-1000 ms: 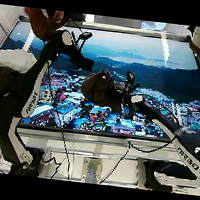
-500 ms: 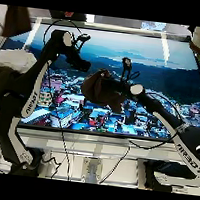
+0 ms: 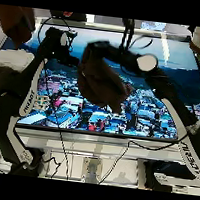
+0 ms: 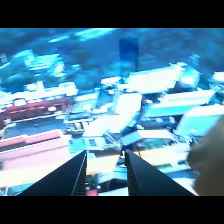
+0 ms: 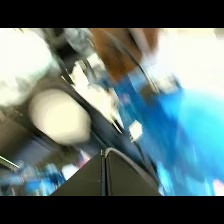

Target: Fold the shirts.

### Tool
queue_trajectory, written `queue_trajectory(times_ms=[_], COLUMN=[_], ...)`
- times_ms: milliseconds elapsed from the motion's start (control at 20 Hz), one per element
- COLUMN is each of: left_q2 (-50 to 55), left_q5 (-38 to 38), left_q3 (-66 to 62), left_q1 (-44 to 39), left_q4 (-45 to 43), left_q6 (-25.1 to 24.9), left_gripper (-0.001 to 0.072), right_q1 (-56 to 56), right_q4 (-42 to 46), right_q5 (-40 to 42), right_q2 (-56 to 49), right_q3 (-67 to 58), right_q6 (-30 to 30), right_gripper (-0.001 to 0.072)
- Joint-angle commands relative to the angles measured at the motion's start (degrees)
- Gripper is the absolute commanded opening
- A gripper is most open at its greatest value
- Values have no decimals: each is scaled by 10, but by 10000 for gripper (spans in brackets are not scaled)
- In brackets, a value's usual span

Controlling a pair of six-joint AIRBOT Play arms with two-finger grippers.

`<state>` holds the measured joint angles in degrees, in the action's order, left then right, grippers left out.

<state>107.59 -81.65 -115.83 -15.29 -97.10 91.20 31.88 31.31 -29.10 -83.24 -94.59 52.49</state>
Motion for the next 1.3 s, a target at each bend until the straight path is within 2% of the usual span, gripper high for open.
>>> queue_trajectory(times_ms=[0, 100, 300, 400, 550, 700, 900, 1050, 1250], left_q2=[-4, -12, -45, -58, -61, -60, -60, -59, -18], left_q5=[-13, -17, -24, -38, -43, -42, -22, 66, 188], left_q3=[0, 0, 0, 0, 3, 23, 80, 145, 169], left_q1=[14, 22, 49, 53, 52, 45, -4, -65, -149], left_q4=[-23, -42, -23, 58, 227, 390, 415, 425, 508], left_q6=[14, 14, 14, 4, -21, -55, -57, -57, -52], left_gripper=[297, 297, 295, 295, 295, 297, 297, 297, 300], right_q1=[32, 34, -29, -90, -186, -285, -382, -425, -449], right_q4=[69, 153, 368, 435, 479, 492, 577, 655, 652], right_q5=[0, 3, 34, 7, -4, -75, -222, -306, -317], right_q2=[0, 0, 6, 4, 4, 4, 4, 3, 0], right_q3=[-136, -202, -241, -241, -215, -195, -188, -188, -188], right_q6=[2, 16, 168, 246, 294, 301, 301, 301, 301], right_gripper=[18, 18, 19, 19, 19, 20, 20, 20, 20])
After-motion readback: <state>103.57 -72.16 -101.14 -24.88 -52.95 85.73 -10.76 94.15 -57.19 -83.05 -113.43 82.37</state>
